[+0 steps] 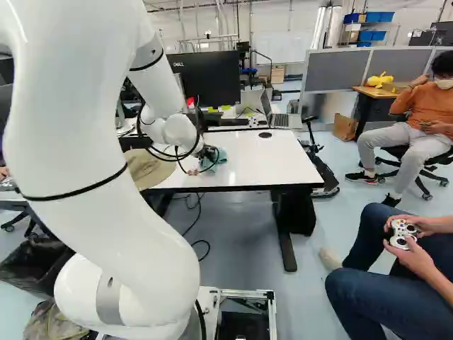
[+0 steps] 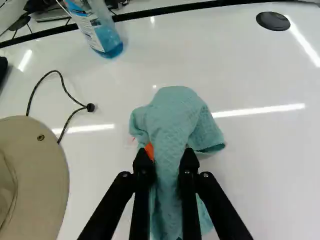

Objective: Clean the table with the green towel

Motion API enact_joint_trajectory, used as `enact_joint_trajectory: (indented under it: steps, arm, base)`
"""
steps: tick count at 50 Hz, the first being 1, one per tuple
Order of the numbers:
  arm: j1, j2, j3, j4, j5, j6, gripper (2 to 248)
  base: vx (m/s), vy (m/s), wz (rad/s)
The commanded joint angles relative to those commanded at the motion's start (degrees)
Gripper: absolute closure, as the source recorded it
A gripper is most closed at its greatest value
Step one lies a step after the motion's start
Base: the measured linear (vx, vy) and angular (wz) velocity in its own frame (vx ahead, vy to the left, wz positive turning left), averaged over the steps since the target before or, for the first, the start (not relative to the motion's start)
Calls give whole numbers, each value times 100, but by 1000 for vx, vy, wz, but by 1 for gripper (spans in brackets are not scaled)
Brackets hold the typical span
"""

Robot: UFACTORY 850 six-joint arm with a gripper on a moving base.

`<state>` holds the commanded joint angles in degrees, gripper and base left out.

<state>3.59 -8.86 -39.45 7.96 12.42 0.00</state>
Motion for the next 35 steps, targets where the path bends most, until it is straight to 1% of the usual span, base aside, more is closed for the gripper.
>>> enact_joint_trajectory:
  steps: [18, 35]
  arm:
    - [267, -294, -336, 0, 0, 0, 188]
    - [585, -331, -380, 0, 0, 0, 188]
  base:
    - [0, 0, 0]
    - [0, 0, 0]
